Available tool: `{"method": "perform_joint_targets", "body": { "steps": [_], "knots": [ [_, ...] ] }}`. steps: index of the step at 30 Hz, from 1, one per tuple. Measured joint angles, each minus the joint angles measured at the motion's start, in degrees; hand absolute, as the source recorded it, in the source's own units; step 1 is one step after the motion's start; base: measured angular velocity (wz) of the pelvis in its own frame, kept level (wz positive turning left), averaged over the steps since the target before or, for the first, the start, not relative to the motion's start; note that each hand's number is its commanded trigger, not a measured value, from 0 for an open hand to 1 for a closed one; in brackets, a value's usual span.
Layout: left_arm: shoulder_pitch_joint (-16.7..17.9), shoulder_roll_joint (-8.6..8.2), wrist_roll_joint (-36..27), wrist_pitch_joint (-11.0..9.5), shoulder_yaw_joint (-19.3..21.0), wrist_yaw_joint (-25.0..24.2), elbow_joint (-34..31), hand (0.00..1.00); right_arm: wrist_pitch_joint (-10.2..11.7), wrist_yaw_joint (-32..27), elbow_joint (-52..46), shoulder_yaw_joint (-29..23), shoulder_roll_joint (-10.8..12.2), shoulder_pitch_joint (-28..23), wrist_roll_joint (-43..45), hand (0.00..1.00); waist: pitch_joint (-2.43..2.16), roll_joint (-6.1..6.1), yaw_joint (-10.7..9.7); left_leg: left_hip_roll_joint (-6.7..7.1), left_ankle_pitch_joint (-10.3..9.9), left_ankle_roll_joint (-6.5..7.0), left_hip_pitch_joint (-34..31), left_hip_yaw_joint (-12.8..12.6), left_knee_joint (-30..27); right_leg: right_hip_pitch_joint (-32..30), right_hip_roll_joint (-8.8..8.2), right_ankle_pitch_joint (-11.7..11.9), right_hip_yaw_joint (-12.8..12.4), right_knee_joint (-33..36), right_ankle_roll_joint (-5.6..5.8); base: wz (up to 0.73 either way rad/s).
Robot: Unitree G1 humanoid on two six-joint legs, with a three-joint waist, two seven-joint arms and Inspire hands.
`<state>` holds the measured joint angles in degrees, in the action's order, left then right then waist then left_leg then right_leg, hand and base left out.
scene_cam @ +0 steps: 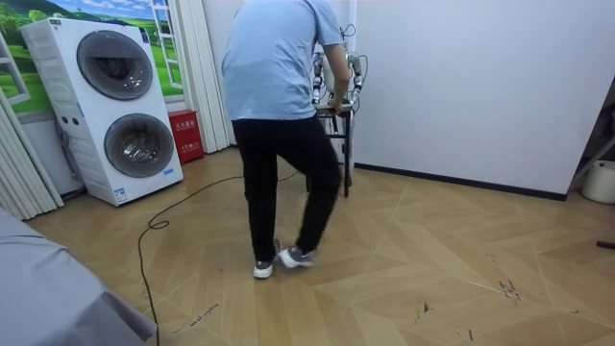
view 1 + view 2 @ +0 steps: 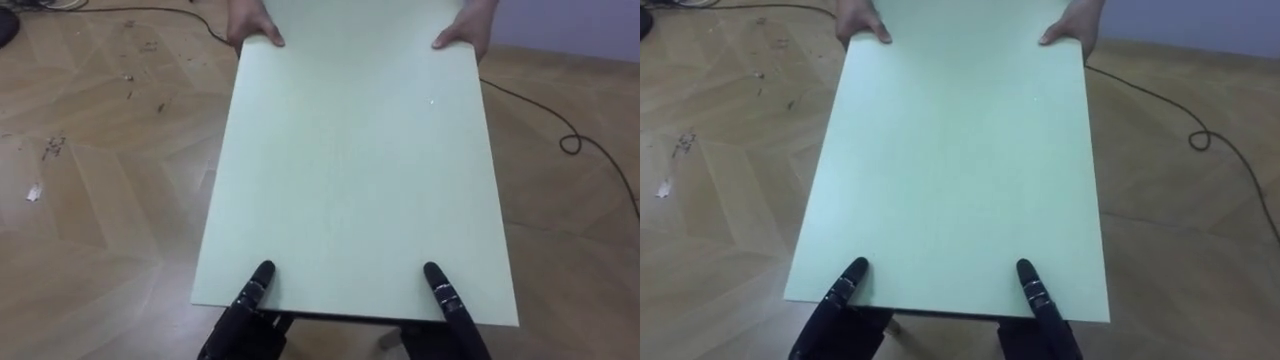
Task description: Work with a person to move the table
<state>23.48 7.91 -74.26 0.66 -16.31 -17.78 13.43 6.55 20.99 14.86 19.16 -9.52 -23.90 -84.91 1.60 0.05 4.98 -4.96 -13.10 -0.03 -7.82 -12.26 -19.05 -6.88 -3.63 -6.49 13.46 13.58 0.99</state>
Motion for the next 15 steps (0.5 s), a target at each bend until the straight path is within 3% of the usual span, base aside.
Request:
{"method": "perform_joint_targets", "body": {
  "steps": [5, 8, 11, 12, 14, 15],
  "knots": [
    [0.18, 0.49, -1.04, -1.09, -0.22, -1.23, -0.10, 1.00, 0.08, 0.57, -0.01, 0.41, 0.04, 0.77, 0.71, 1.00, -0.11, -0.06, 0.45, 0.50, 1.05, -0.19, -1.79, 2.62, 0.18, -0.34, -0.35, -0.71, 2.81, 0.06, -0.39, 0.31],
    [0.55, 0.76, -1.77, -1.09, -0.29, -1.59, -0.10, 1.00, 0.02, 0.74, -0.12, 0.24, 0.08, 0.90, 1.74, 1.00, -0.47, 0.35, 0.38, 0.51, 1.35, -0.60, -4.18, 5.30, -1.36, -1.04, -0.40, -1.77, 5.38, 0.90, -0.87, 0.48],
    [0.63, 0.37, -2.01, -1.04, -0.39, -1.59, -0.08, 1.00, -0.15, 0.57, -0.07, -0.39, 0.01, 1.61, 2.73, 1.00, -0.49, 1.01, 0.30, 0.60, 2.46, -0.99, -5.51, 6.82, -1.59, -0.64, -0.40, -2.74, 8.23, 1.29, -1.48, 0.61],
    [0.63, 0.39, -2.26, -1.04, -0.42, -1.59, -0.08, 1.00, -0.23, 0.48, -0.07, -0.44, -0.02, 1.72, 2.77, 1.00, -0.44, 1.11, 0.15, 0.64, 2.96, -1.00, -5.51, 6.62, -1.21, -0.24, -0.48, -2.90, 9.11, 1.04, -1.59, 0.83],
    [0.67, 0.33, -2.47, -1.02, -0.63, -1.57, -0.09, 1.00, -0.49, 0.50, -0.13, -1.13, 0.03, 1.83, 3.56, 1.00, -0.41, 1.66, -0.31, 0.40, 4.30, -0.46, -5.57, 2.21, -0.52, 0.31, -1.60, -3.89, 13.37, 0.77, -1.68, 0.88],
    [0.67, 0.16, -2.48, -1.02, -0.65, -1.57, -0.09, 1.00, -0.81, 0.51, -0.13, -1.60, 0.11, 1.96, 4.03, 1.00, -0.40, 1.85, -0.26, 0.30, 4.32, -0.36, -5.55, 1.12, -0.69, 0.36, -2.03, -4.05, 13.94, 0.98, -1.78, 0.67]
  ]
}}
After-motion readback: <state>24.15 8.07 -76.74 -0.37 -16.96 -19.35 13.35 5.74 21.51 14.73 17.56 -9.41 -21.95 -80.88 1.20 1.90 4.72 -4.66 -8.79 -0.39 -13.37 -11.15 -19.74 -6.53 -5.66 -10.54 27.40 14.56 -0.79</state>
